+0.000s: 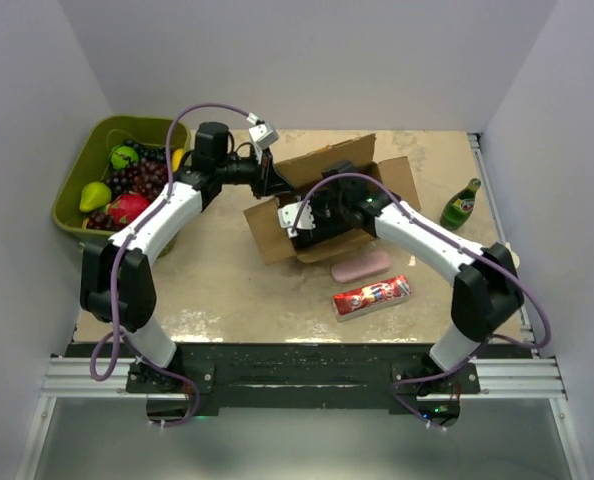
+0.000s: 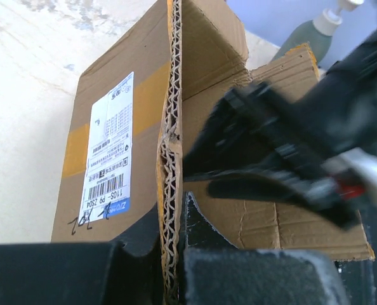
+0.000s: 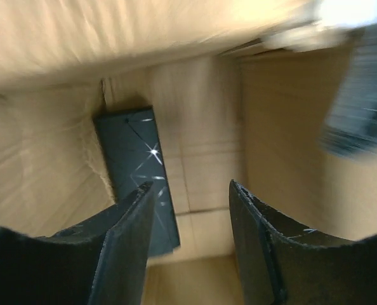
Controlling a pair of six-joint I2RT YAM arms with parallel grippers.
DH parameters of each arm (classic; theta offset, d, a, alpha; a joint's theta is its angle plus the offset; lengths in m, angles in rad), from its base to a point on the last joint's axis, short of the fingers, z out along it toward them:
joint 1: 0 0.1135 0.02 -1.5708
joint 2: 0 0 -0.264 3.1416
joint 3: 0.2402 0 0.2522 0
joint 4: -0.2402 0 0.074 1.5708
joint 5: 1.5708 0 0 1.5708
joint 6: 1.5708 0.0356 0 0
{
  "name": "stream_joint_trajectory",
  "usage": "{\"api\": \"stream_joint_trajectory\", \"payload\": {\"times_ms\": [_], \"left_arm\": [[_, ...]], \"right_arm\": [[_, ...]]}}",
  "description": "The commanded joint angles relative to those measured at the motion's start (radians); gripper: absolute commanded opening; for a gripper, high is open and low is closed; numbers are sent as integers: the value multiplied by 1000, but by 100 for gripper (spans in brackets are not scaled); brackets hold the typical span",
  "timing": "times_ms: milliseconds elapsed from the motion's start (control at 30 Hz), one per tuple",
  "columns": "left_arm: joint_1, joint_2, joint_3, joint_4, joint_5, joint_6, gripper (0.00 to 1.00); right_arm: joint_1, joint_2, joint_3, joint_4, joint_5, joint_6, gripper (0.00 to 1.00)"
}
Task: Unpack the express box
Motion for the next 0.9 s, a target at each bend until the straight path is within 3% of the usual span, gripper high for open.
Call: {"api": "stream_joint_trajectory", "payload": {"times_ms": [0,233,367,400,500,633,700,833,867], "left_arm": [[3,-16,1,107,95,-66,0],[7,-15,10,87,92,-35,0],[7,-10,48,34,103,71,0],[5,-9,55,6,108,86,0],[5,5,68,-23,135,103,0],[3,17,44,-46,181,114,0],[3,24,41,-52,189,117,0],[5,33,44,3,200,60,0],[5,39,50,11,200,48,0]], "right_arm": [[-4,105,49,-72,44,-88,54],[-70,240,169,-344,-13,-173,58],[-103,321,210,-517,25,-231,71],[-107,334,207,-525,32,-234,87],[-116,335,150,-424,59,-230,99],[-115,305,94,-191,50,-211,99],[-115,349,113,-192,59,-220,98],[-118,538,319,-568,70,-285,84],[-121,562,324,-597,78,-306,82]]}}
